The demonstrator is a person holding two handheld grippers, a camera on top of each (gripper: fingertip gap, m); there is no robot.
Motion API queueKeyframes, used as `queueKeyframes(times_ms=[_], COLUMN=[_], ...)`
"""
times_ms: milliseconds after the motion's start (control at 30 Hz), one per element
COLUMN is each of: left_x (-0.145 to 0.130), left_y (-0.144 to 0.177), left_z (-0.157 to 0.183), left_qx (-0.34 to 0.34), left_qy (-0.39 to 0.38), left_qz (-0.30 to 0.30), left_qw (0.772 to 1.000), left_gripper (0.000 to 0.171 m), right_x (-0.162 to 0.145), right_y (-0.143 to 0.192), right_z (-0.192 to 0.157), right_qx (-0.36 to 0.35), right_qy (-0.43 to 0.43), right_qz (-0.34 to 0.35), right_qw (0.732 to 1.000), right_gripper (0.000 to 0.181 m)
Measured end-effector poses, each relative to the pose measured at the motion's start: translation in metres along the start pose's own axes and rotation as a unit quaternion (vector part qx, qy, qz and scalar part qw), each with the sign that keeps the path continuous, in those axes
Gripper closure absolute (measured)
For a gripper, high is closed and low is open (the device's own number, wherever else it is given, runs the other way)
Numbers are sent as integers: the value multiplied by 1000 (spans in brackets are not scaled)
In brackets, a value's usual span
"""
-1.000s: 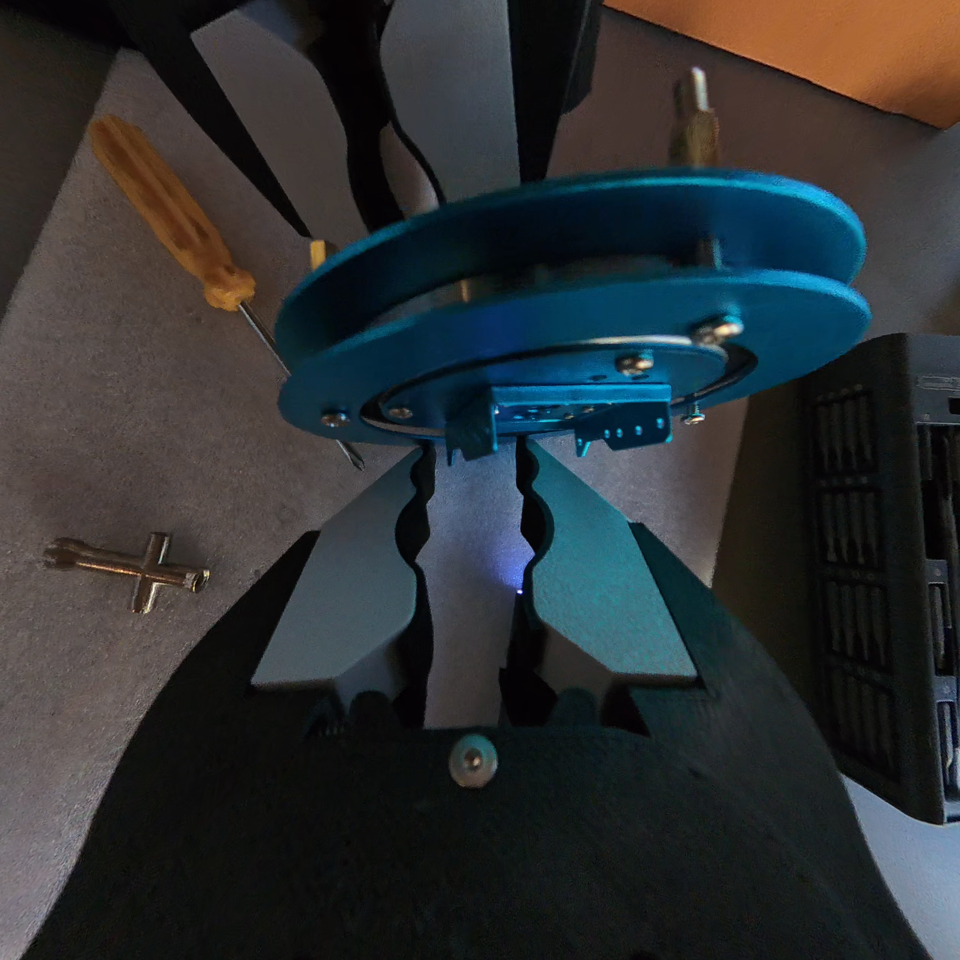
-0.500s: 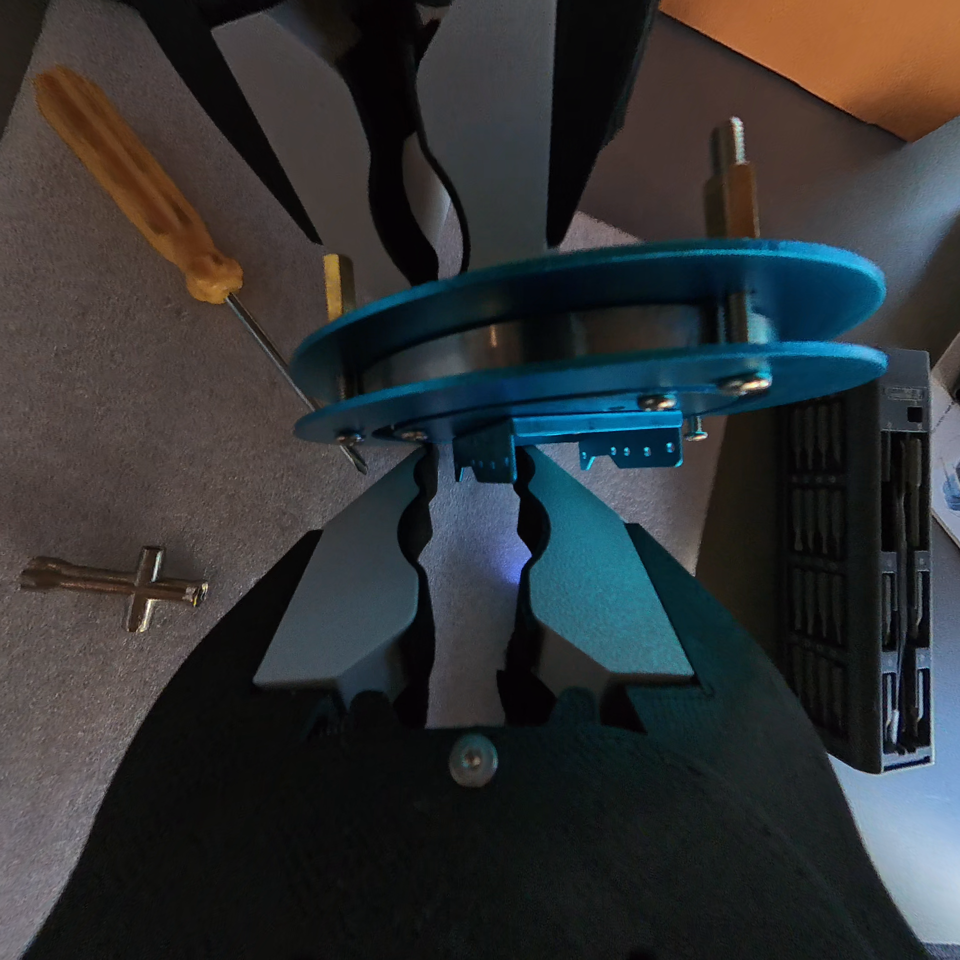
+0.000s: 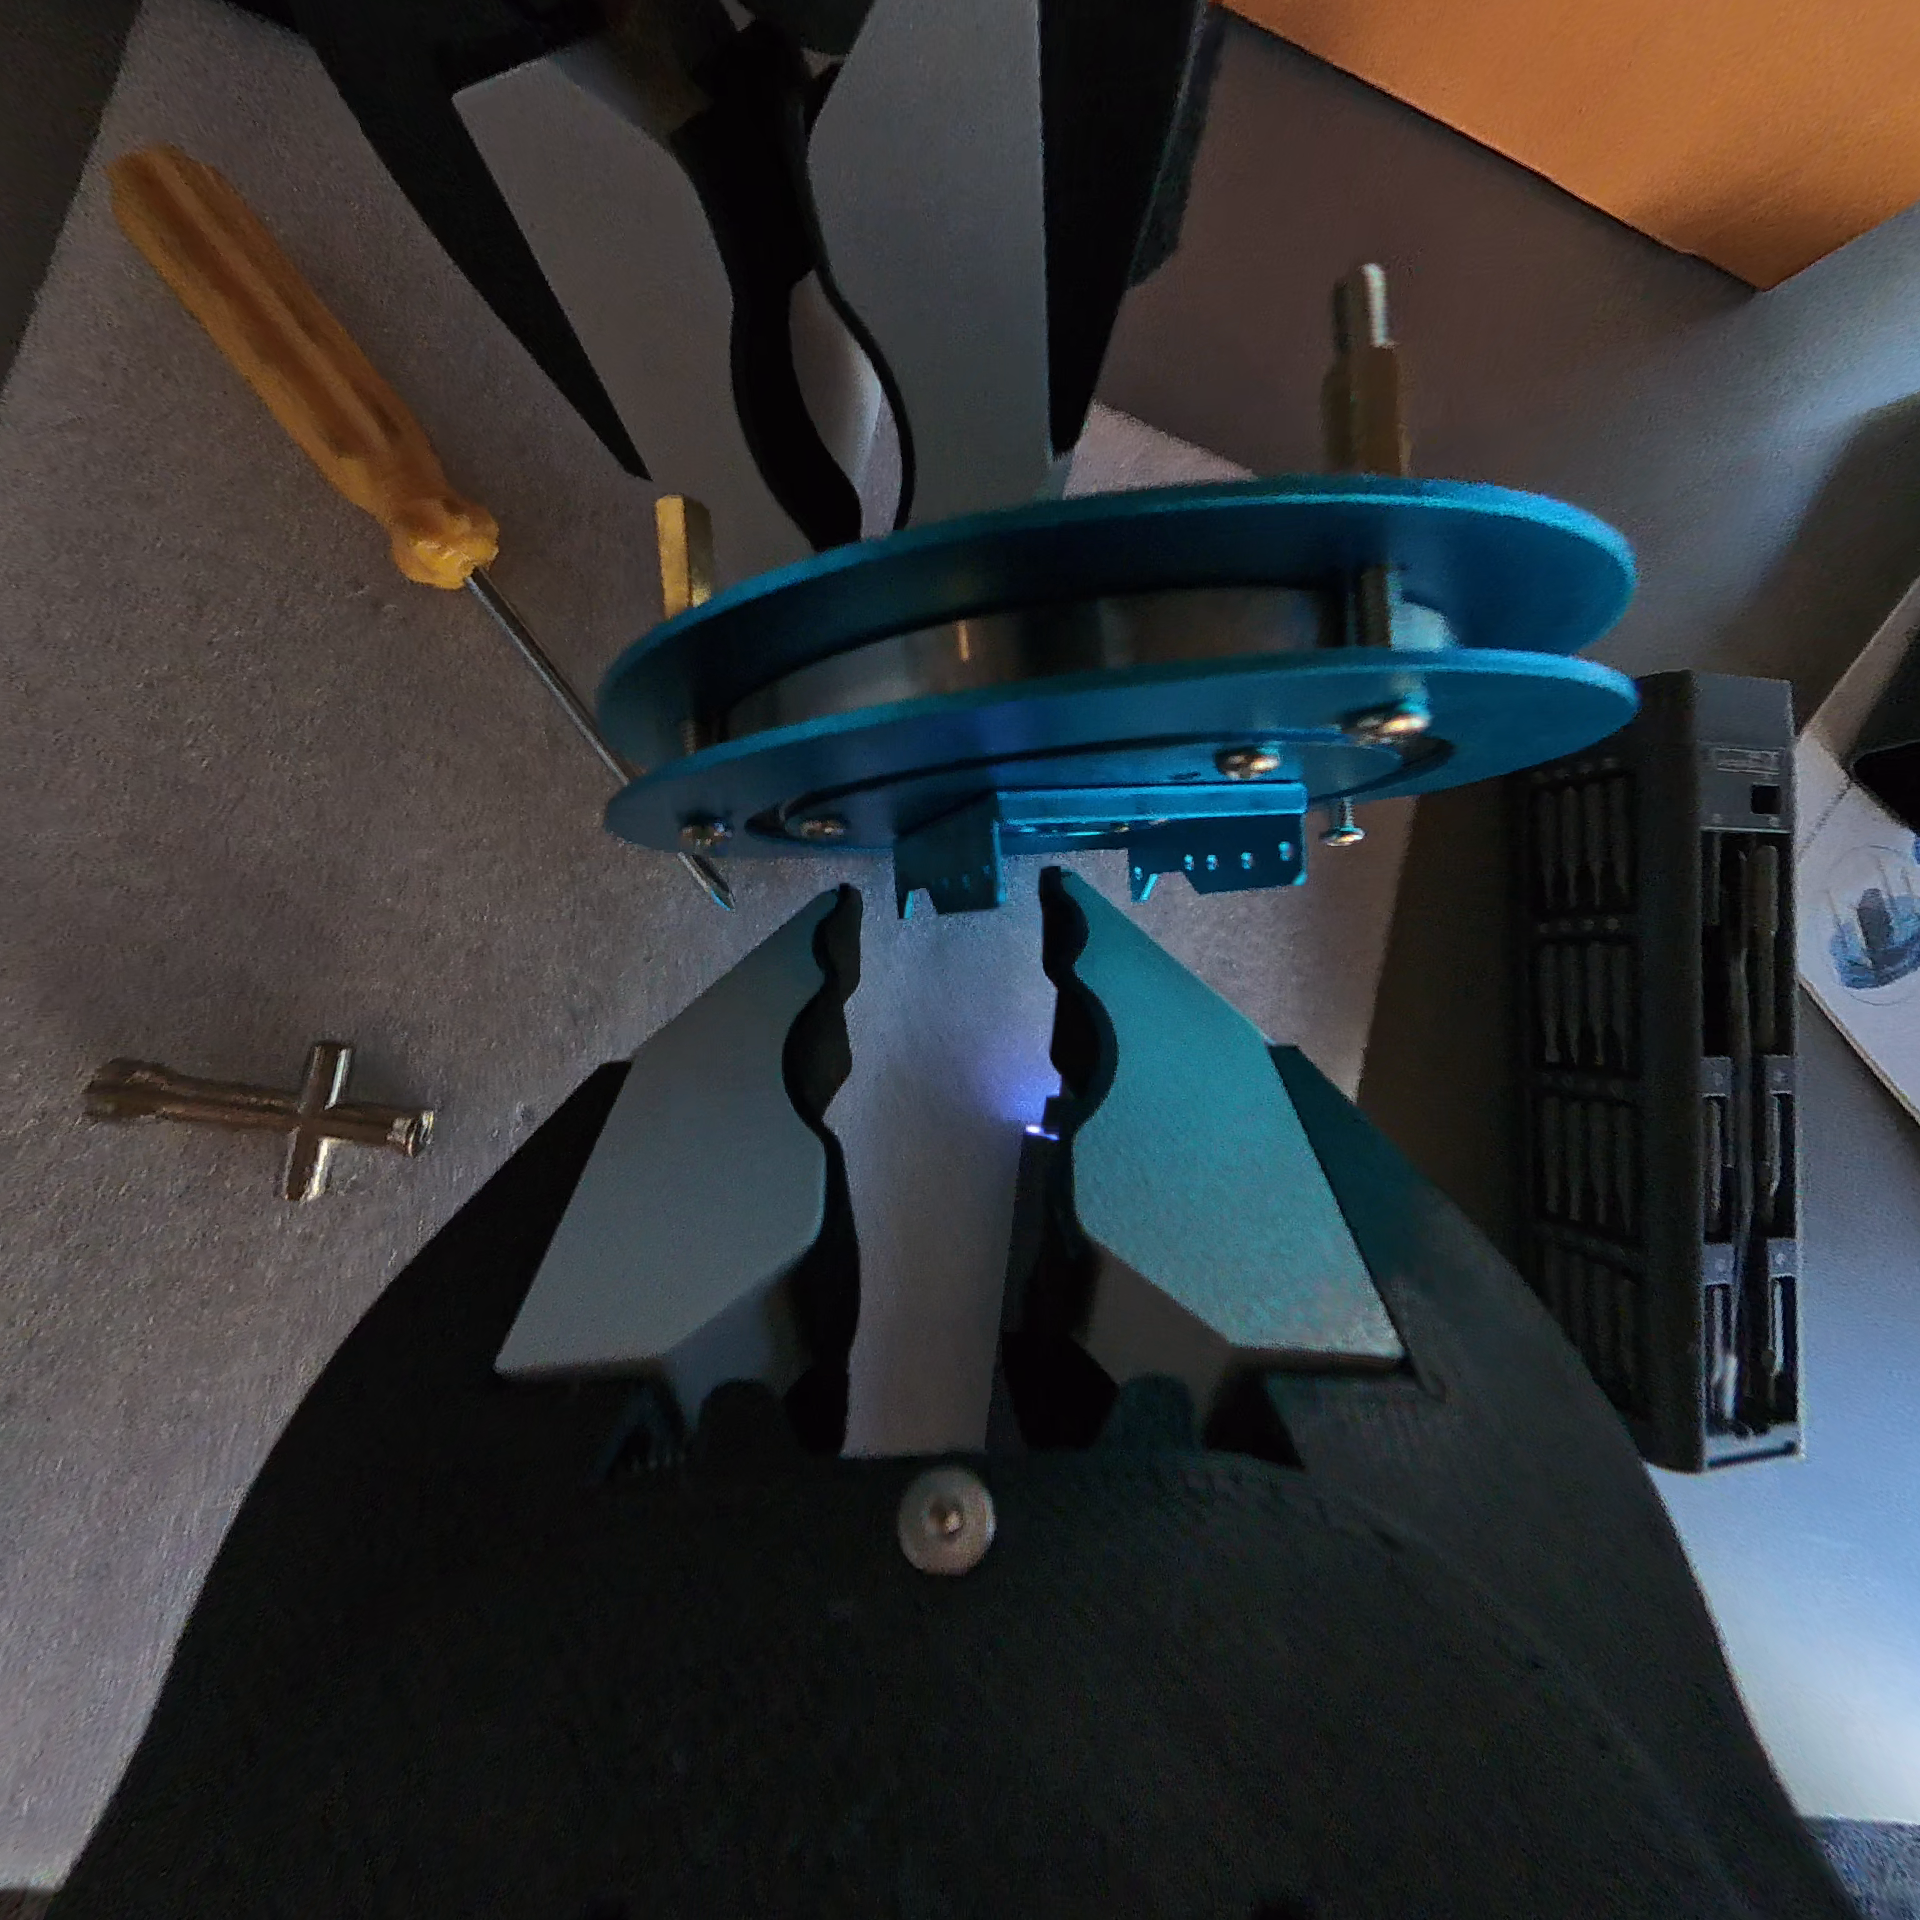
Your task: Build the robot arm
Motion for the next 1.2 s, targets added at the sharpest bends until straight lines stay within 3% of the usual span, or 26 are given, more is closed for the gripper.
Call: queueKeyframes(times_ms=[367,633,767,1000,1200], left_x=[0,0,0,0,0], left_y=[-1,-1,-1,-1,-1], left_z=[0,0,1,1,0], left_qx=[2,2,3,3,1], left_qy=[1,0,1,-3,-2], left_qz=[0,-2,-1,-4,-3], left_qw=[1000,1000,1000,1000,1000], left_gripper=[167,167,167,167,167], right_x=[-35,-70,-77,-86,-80], right_y=[33,64,62,47,55], right_z=[13,31,25,29,19], right_qx=[6,-3,15,96,102], right_qy=[-11,-92,-78,-182,-167], right_qz=[-49,-58,-73,-39,-29], right_qw=[999,994,994,978,980], right_gripper=[144,144,150,153,162])
Point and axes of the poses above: each gripper's, where its closed fingertips meet, y back along the fingers, x out of its top, z = x × y across the jaws, the point moved 6 cm from there along y, back along the fingers
